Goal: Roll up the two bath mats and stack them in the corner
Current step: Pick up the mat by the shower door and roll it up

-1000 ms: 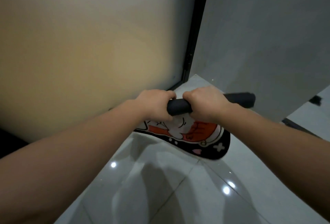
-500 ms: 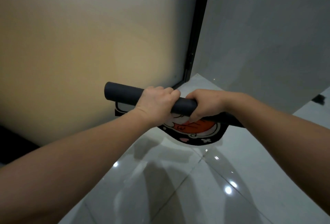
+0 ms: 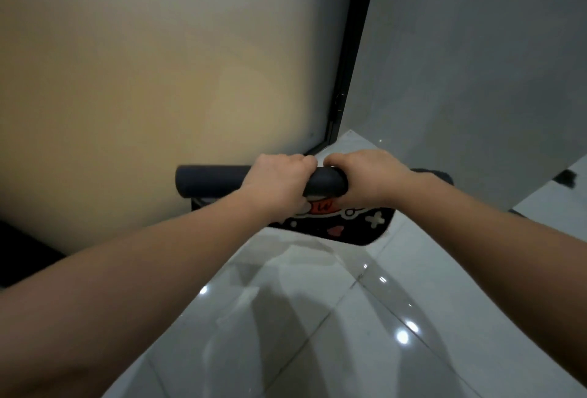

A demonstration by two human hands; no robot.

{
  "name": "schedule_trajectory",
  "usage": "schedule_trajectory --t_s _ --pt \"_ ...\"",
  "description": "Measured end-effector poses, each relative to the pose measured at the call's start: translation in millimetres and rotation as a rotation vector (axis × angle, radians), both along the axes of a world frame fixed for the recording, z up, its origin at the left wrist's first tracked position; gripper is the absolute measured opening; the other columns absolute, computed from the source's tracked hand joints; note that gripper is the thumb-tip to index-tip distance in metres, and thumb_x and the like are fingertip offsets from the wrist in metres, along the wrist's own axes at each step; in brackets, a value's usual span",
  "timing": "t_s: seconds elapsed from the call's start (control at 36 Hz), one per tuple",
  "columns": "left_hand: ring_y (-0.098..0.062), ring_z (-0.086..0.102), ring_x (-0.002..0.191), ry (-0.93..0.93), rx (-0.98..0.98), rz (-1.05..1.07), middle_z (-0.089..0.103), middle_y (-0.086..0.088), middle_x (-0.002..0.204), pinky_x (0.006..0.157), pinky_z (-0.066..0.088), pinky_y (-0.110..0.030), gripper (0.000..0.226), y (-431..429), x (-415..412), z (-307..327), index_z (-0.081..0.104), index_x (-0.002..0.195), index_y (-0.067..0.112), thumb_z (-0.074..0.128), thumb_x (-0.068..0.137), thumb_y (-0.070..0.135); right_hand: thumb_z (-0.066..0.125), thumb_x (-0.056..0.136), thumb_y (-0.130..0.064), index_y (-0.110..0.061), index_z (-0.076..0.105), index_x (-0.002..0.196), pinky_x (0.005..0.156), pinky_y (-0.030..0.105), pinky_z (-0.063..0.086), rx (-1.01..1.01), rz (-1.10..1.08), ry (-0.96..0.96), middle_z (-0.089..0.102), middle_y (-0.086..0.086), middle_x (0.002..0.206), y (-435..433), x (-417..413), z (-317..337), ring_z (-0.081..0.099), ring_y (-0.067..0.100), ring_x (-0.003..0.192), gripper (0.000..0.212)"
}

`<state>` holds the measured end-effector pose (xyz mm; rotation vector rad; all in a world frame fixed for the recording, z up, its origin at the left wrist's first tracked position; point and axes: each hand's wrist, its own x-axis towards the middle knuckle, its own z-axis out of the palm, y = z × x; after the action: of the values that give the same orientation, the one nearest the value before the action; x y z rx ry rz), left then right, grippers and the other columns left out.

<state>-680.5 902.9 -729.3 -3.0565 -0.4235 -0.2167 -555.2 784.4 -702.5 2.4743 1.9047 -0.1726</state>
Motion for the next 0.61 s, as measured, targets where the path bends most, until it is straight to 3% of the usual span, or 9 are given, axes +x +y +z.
schedule_trajectory --t_s 0.08,0.17,0.25,0.31,0.36,0.47,0.53,0.61 --pt "-0.027 0.059 0.099 -0.032 0.072 -0.001 0.059 0.000 0.112 0.064 0.032 -0.033 0.039 -2.9 -0.8 -2.3 0.047 0.112 0.020 0.061 0.078 0.033 0.071 0.070 -0.042 -0.037 0.045 0.071 0.053 0.025 0.034 -0.060 -0.036 0.099 0.055 -0.011 0.071 1.9 0.3 5.2 0.055 0.017 0.073 0.027" --pt "-0.026 0.059 0.100 -0.022 0.030 -0.014 0.059 0.001 0.113 0.066 0.037 -0.034 0.046 1.7 -0.1 -2.0 0.045 0.115 0.022 0.062 0.076 0.039 0.065 0.074 -0.035 -0.034 0.045 0.077 0.056 0.027 0.034 -0.023 -0.025 -0.026 0.051 -0.009 0.069 0.6 -1.3 4.9 0.058 0.022 0.076 0.020" --pt "-0.024 0.062 0.096 0.071 -0.210 0.003 0.064 0.004 0.106 0.073 0.047 -0.034 0.053 9.1 1.5 3.0 0.047 0.114 0.029 0.067 0.069 0.048 0.063 0.076 -0.029 -0.024 0.052 0.089 0.057 0.030 0.029 0.139 0.078 -0.282 0.058 -0.002 0.078 -2.4 0.4 -4.8 0.062 0.027 0.079 0.018" --pt "-0.022 0.062 0.089 0.178 -0.394 0.028 0.065 0.006 0.097 0.075 0.052 -0.036 0.050 11.8 2.4 6.0 0.052 0.109 0.031 0.070 0.066 0.050 0.072 0.066 -0.023 -0.017 0.055 0.081 0.050 0.029 0.025 0.273 0.191 -0.470 0.061 0.002 0.070 -3.9 4.3 -14.3 0.061 0.028 0.060 0.023" --pt "-0.020 0.062 0.085 0.202 -0.484 0.039 0.065 0.006 0.093 0.075 0.053 -0.036 0.046 13.2 0.7 6.2 0.055 0.106 0.031 0.071 0.066 0.047 0.078 0.057 -0.020 -0.015 0.056 0.072 0.046 0.027 0.024 0.334 0.222 -0.527 0.059 0.003 0.060 -3.0 3.6 -18.8 0.056 0.027 0.048 0.028" --pt "-0.024 0.062 0.085 0.108 -0.346 0.047 0.066 0.003 0.091 0.067 0.046 -0.031 0.039 9.6 -5.6 1.7 0.055 0.101 0.028 0.067 0.069 0.047 0.076 0.063 -0.024 -0.016 0.055 0.081 0.048 0.029 0.030 0.306 0.196 -0.449 0.059 0.004 0.069 -0.1 1.4 -25.3 0.058 0.028 0.057 0.029" --pt "-0.028 0.063 0.091 0.048 -0.164 0.031 0.066 -0.001 0.097 0.067 0.042 -0.032 0.039 5.7 -6.6 -3.5 0.052 0.105 0.023 0.063 0.073 0.043 0.069 0.072 -0.033 -0.022 0.052 0.091 0.057 0.031 0.034 0.165 0.109 -0.284 0.060 0.001 0.082 2.5 -2.4 -16.9 0.059 0.026 0.073 0.028" --pt "-0.028 0.062 0.096 -0.016 0.015 -0.010 0.063 -0.001 0.106 0.064 0.035 -0.033 0.036 0.1 -7.2 -10.5 0.048 0.111 0.021 0.059 0.080 0.036 0.071 0.070 -0.043 -0.029 0.051 0.089 0.061 0.029 0.038 -0.124 -0.022 0.013 0.059 -0.005 0.081 6.8 -5.5 -1.2 0.057 0.021 0.076 0.031"
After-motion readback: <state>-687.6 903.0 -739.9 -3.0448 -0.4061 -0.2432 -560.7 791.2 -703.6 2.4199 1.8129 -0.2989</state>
